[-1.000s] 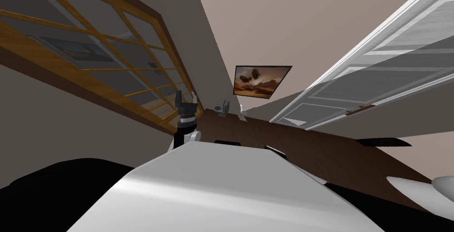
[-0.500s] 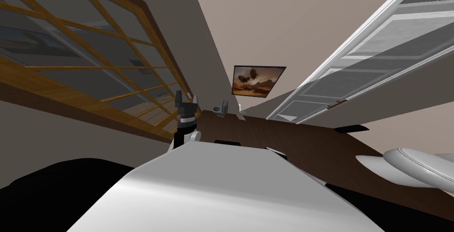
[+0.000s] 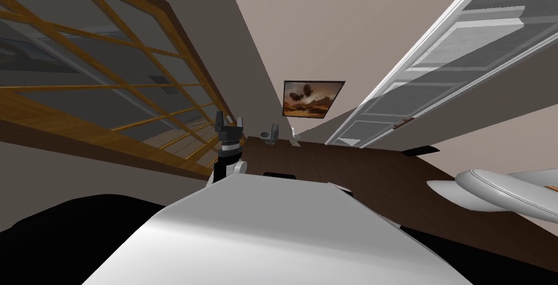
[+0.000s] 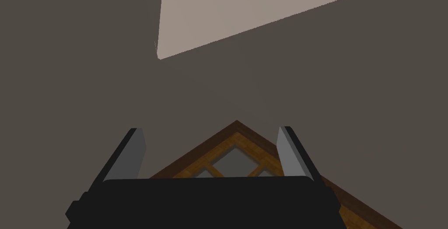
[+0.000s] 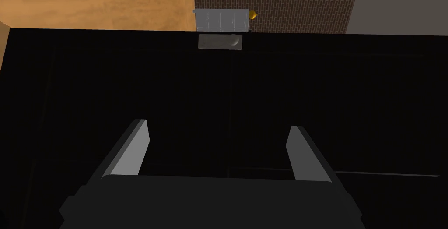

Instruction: Push the door open

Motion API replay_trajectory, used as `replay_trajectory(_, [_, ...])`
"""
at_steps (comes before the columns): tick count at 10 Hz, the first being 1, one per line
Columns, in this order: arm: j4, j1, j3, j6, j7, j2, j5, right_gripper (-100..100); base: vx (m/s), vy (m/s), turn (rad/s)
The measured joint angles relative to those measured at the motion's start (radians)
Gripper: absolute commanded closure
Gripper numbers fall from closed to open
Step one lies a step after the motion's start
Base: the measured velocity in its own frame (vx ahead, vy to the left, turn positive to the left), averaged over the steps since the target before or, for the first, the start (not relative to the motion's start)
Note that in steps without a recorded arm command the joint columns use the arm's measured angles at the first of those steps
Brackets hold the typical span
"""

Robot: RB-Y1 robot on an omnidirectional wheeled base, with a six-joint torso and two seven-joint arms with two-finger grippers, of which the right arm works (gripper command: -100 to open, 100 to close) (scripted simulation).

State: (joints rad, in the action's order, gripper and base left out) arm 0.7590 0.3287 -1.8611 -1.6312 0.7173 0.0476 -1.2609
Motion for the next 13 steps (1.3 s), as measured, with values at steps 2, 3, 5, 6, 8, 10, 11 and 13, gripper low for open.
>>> replay_trajectory(2, [-0.005, -0.003, 0.007, 0.003, -0.001, 0.002, -0.001, -100, 0.012, 0.039, -0.146])
replay_trajectory(3, [-0.010, -0.008, 0.015, 0.005, -0.002, 0.005, -0.002, -100, -0.013, 0.015, -0.011])
replay_trajectory(5, [-0.002, -0.014, 0.030, 0.013, 0.005, 0.001, -0.005, -100, -0.028, -0.001, -0.025])
replay_trajectory(6, [-0.005, -0.016, 0.036, 0.015, 0.005, 0.003, -0.005, -100, -0.015, 0.015, 0.022])
replay_trajectory(8, [-0.009, -0.018, 0.038, 0.015, 0.003, 0.004, -0.006, -100, -0.018, 0.010, 0.005])
replay_trajectory(10, [-0.010, -0.018, 0.038, 0.015, 0.002, 0.005, -0.006, -100, -0.012, 0.011, 0.005])
replay_trajectory(11, [-0.010, -0.018, 0.038, 0.015, 0.002, 0.005, -0.006, -100, -0.017, 0.002, -0.020])
replay_trajectory(13, [-0.010, -0.018, 0.038, 0.015, 0.002, 0.005, -0.006, -100, -0.001, 0.010, -0.021])
